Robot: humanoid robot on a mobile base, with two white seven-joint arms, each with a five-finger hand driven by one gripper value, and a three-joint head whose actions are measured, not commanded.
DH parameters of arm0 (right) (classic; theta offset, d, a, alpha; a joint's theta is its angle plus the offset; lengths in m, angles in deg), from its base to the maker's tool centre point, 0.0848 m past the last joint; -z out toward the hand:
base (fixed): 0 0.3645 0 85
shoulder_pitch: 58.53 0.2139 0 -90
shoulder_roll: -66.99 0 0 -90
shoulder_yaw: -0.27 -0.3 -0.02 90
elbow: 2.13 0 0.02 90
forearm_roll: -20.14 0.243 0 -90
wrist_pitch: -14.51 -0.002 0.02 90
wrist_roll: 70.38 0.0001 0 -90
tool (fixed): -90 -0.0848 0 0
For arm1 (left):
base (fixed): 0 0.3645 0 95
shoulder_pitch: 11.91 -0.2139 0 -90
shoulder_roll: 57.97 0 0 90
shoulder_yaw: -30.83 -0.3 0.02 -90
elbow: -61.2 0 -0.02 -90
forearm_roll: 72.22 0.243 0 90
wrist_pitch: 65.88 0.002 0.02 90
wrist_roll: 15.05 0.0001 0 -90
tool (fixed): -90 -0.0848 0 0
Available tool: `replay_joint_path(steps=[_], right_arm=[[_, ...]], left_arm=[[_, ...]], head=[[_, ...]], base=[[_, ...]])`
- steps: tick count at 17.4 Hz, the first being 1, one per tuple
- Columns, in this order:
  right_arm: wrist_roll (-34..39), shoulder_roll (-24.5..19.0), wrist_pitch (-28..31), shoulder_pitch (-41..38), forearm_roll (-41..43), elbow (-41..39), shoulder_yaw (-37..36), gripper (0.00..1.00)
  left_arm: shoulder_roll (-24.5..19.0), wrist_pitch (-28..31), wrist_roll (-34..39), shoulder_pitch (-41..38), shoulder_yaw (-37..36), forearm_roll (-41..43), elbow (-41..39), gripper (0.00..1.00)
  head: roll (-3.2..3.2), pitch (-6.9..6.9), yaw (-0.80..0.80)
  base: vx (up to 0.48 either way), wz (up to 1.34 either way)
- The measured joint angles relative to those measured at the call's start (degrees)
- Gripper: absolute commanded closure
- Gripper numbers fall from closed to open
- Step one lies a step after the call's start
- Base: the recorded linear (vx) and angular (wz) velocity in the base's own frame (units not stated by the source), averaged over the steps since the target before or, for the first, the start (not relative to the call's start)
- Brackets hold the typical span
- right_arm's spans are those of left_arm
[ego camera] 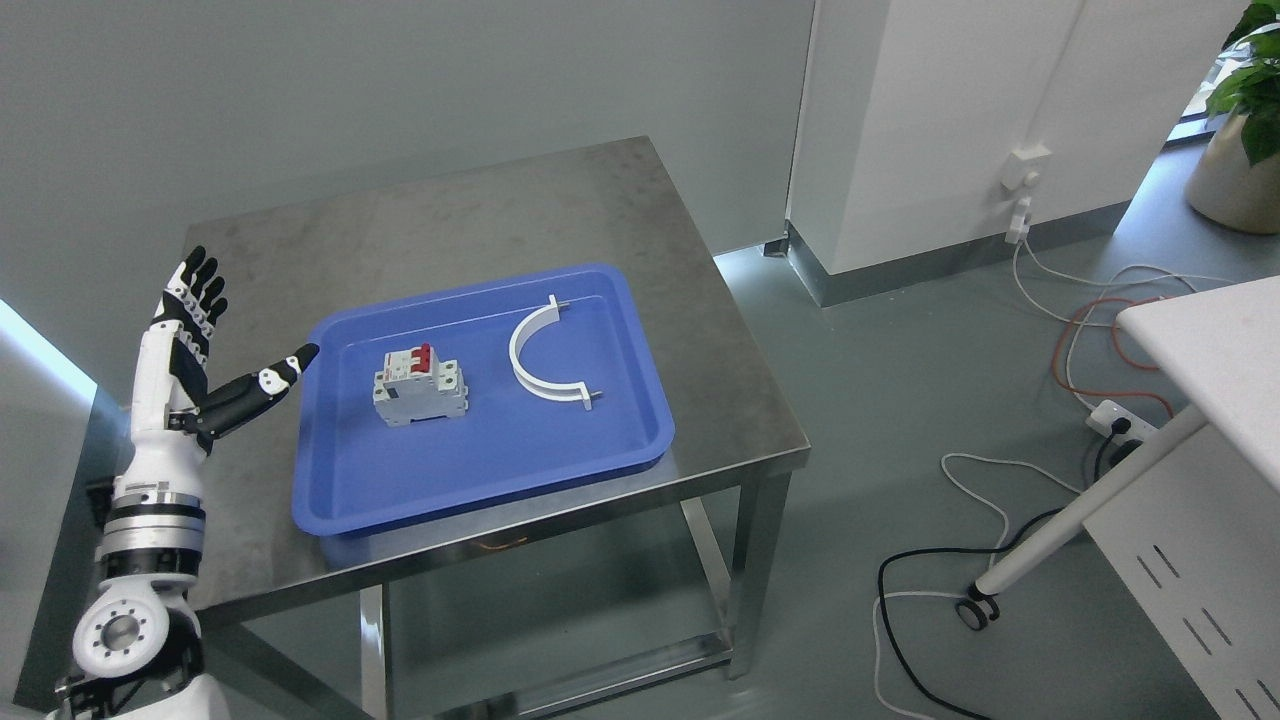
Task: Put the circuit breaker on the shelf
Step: 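Reach the left hand toward the grey circuit breaker in the blue tray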
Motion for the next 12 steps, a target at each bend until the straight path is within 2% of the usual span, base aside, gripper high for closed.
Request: replay_joint_path(steps=[3,5,8,12], right_arm=[[-0.2,0.0,0.0,0.0,0.0,0.0,0.0,0.0],[-0.2,0.0,0.0,0.0,0.0,0.0,0.0,0.0],[0.1,0.0,0.0,0.0,0.0,0.0,0.0,0.0],[0.1,0.0,0.0,0.0,0.0,0.0,0.0,0.0]], left_arm=[[0.2,0.1,-0.2,0.1,0.2,0.0,0.0,0.0],[0.1,0.1,-3.1,0.7,0.2,0.0,-0.1,0.0],[-0.6,-0.6,-14.6,2.0,0.1,-0.1,-0.1,0.02],[-3.6,-0.7,-28.7,4.1,-0.6,0.0,0.5,0.05]], head=[[0.0,0.0,0.0],[0.0,0.01,0.0],[0.0,0.01,0.0],[0.0,0.01,0.0]], base=[[-0.01,0.01],[-0.002,-0.02],[0.001,0.05],[0.016,-0.03]])
